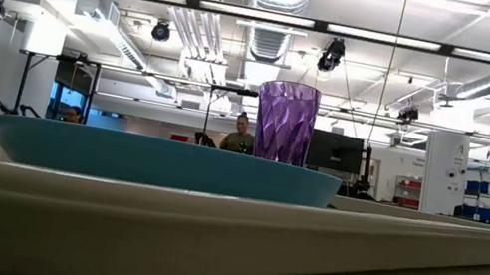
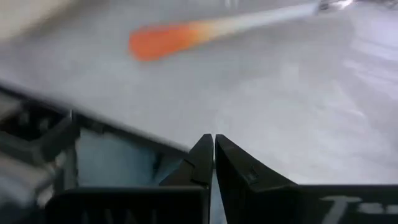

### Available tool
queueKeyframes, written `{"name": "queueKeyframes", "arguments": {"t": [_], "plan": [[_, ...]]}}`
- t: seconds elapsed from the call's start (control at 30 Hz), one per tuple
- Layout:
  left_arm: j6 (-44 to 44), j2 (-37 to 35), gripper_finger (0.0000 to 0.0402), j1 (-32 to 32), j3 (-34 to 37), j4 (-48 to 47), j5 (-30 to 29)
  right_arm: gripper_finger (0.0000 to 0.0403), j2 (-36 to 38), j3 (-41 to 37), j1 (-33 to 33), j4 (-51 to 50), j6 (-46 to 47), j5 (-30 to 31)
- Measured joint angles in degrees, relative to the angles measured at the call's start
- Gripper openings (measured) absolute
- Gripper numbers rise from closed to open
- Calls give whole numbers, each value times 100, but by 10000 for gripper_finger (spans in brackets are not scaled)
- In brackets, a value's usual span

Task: Pick and place plate/cup/fork/spoon on tray
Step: Put the fork beside the black spoon on the light brown tray

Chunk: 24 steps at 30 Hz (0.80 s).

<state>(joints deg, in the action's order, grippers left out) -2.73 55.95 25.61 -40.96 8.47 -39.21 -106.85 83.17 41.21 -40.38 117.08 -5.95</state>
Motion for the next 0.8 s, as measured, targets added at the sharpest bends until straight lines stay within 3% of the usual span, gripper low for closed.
{"name": "queueKeyframes", "arguments": {"t": [0.1, 0.23, 0.37, 0.67, 0.8], "plan": [[-223, -104, 77, 0, 1, 8, -1, 8, 208, -228, 118, -402, 638, 769], [-371, -184, 77, 0, 3, 7, -1, 13, 429, -437, 117, -491, 1288, 1185], [-421, -189, 77, 0, 6, -3, -1, 46, 433, -522, 36, -604, 1536, 1059], [-933, -330, 77, 0, -14, 3, -12, 167, 428, -758, 30, -557, 2246, 998], [-1140, -443, 77, 0, 8, -11, -26, 194, 248, -769, -75, -511, 2245, 1001]]}}
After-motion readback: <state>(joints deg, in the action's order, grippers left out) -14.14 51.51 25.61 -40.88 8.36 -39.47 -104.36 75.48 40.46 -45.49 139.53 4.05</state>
